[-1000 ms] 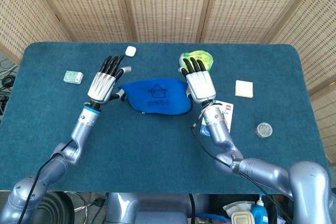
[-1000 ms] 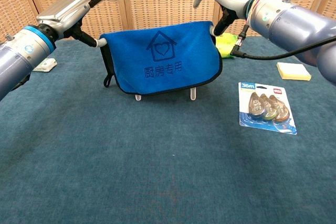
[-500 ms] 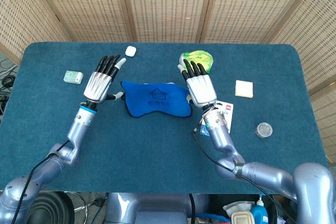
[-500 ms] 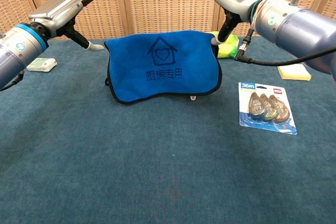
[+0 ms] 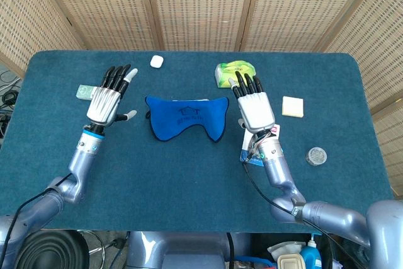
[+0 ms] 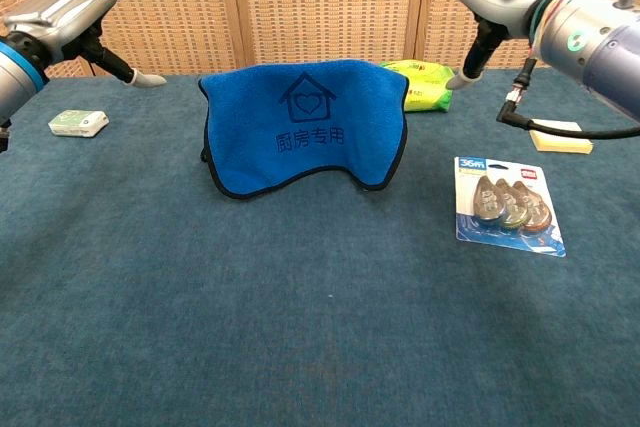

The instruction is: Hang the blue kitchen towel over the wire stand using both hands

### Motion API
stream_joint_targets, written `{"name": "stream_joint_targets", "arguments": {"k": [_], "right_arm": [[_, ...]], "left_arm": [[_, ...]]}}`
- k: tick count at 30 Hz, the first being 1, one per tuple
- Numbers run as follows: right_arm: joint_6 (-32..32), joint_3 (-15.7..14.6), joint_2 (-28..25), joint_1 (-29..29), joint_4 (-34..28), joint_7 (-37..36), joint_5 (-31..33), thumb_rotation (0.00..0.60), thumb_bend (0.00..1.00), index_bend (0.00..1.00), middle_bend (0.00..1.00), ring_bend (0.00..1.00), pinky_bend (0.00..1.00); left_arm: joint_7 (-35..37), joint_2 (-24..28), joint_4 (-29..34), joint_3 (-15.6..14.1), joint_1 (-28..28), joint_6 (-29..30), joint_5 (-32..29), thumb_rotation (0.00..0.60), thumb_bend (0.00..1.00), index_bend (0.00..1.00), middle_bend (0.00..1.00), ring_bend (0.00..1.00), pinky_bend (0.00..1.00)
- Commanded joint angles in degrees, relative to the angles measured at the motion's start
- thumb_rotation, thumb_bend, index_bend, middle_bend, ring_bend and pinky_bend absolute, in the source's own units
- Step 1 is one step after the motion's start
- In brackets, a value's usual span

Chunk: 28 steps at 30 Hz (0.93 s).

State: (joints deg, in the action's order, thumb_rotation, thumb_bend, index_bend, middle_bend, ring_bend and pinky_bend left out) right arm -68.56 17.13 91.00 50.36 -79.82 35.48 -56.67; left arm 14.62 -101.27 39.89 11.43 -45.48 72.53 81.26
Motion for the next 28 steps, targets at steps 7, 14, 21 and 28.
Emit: {"name": "stream_joint_targets", "arguments": {"k": [7, 14, 21, 28], "right_arm": [[-8.5, -7.5, -7.7, -9.7, -7.3, -6.9, -10.8, 0.6, 0.0, 0.0, 0.0, 0.0, 0.09], [-18.8, -13.7, -10.7, -19.8, -8.1, -18.9, -20.1, 0.6, 0.0, 0.0, 0.0, 0.0, 0.09], [-30.3, -19.1, -11.9, -30.2, -10.3, -25.6, -27.3, 0.6, 0.0, 0.0, 0.0, 0.0, 0.07], [-35.8, -23.4, -14.2, -37.0, -14.1, -24.3, -32.0, 0.6, 0.0, 0.0, 0.0, 0.0, 0.02]], "left_arm": [[-6.1, 12.1, 17.9, -2.4, 9.6, 7.2, -0.1, 0.6, 0.01, 0.0, 0.0, 0.0, 0.0], [-9.7, 21.6, 35.3, -6.5, 19.5, 13.3, -0.5, 0.6, 0.0, 0.0, 0.0, 0.0, 0.0], [-15.8, 25.7, 46.3, -11.9, 29.7, 21.5, 0.2, 0.6, 0.0, 0.0, 0.0, 0.0, 0.0], [-23.1, 28.4, 53.1, -16.2, 36.1, 25.4, 1.1, 0.6, 0.0, 0.0, 0.0, 0.0, 0.0]]}}
